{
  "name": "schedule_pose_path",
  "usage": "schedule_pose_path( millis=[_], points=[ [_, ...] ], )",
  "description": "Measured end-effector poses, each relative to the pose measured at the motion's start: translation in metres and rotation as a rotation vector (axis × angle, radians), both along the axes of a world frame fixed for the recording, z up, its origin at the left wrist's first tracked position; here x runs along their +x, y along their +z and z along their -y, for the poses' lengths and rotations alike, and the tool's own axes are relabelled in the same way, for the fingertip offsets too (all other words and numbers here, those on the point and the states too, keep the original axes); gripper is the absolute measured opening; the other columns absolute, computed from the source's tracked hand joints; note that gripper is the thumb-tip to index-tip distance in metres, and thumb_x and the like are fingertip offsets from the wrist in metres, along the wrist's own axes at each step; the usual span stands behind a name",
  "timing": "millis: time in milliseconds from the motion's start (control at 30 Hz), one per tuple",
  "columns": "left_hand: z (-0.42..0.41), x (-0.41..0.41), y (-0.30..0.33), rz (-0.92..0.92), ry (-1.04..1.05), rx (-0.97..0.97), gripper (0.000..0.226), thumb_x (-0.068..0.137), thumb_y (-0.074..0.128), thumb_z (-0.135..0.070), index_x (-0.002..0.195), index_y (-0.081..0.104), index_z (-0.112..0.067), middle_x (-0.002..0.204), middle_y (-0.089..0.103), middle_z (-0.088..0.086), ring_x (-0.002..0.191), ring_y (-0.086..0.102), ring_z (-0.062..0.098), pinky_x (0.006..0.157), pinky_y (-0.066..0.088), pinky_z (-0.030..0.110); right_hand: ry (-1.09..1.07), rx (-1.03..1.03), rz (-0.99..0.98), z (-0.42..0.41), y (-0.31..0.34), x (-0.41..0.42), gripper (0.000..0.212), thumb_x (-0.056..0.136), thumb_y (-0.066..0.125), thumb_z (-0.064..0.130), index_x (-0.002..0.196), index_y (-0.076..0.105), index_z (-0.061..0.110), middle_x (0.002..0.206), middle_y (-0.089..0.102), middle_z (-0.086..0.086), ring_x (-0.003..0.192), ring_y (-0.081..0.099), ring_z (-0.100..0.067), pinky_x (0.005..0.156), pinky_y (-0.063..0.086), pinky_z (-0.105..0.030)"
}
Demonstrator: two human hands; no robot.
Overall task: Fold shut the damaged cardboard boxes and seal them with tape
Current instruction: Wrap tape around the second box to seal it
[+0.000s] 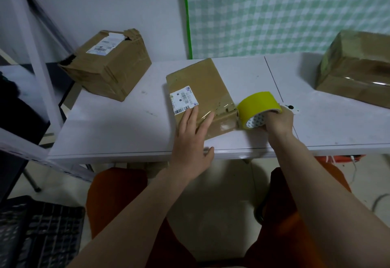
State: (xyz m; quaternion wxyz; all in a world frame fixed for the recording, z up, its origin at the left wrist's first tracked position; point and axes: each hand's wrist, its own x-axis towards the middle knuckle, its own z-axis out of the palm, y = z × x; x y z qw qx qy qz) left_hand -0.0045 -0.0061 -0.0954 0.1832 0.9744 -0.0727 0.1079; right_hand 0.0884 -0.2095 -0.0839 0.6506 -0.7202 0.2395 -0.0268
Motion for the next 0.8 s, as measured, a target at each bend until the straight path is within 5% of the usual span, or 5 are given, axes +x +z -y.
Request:
schedule_pose_path(
  millis=[133,300,467,567,800],
  points=[
    [-0.009,-0.005,0.001,0.028,0.007,-0.109,0.087,0.077,0.068,-0.022,0.15,0.021,-0.029,0.16,0.005,0.005,0.147,-0.001,0.02,0.114,0.008,0.03,-0.082,0.536,0.019,-0.031,0.014,-0.013,0.017,0.084,0.051,-0.006,0.088,0.059,0.008,0.084,0.062,-0.011,0.074,0.062,-0.022,0.068,0.054,-0.035],
    [-0.015,-0.012,0.002,0.019,0.039,-0.228,0.093,0.081,0.068,-0.026,0.152,0.009,-0.026,0.161,-0.001,0.004,0.147,-0.005,0.018,0.115,0.005,0.029,0.166,0.899,-0.079,-0.062,0.023,-0.029,0.015,0.09,0.045,0.007,0.097,0.058,0.005,0.093,0.065,-0.017,0.086,0.063,-0.029,0.074,0.055,-0.04],
    [-0.017,-0.002,0.03,-0.171,0.08,-0.508,0.101,0.08,0.07,-0.048,0.154,0.006,-0.02,0.16,0.011,0.0,0.146,0.012,0.015,0.118,0.018,0.034,0.208,0.516,0.143,-0.058,0.065,-0.015,0.02,0.075,0.057,0.001,0.092,0.06,0.011,0.086,0.065,-0.01,0.08,0.063,-0.023,0.066,0.053,-0.031],
    [-0.014,0.016,0.059,-0.015,0.059,-0.488,0.102,0.077,0.069,-0.056,0.153,0.012,-0.02,0.16,0.013,-0.002,0.146,0.009,0.011,0.116,0.013,0.026,0.281,0.284,0.225,-0.055,0.088,-0.011,0.03,0.056,0.057,0.006,0.085,0.065,0.011,0.086,0.067,-0.011,0.083,0.066,-0.026,0.073,0.054,-0.034],
    [-0.017,0.033,0.071,-0.129,-0.246,-0.368,0.097,0.073,0.072,-0.054,0.151,0.02,-0.029,0.16,0.006,-0.012,0.146,-0.018,0.012,0.12,0.005,0.034,0.396,0.079,0.244,-0.052,0.088,-0.019,0.028,0.081,0.055,-0.011,0.102,0.068,0.003,0.103,0.069,-0.017,0.098,0.066,-0.029,0.089,0.053,-0.043]
  ],
)
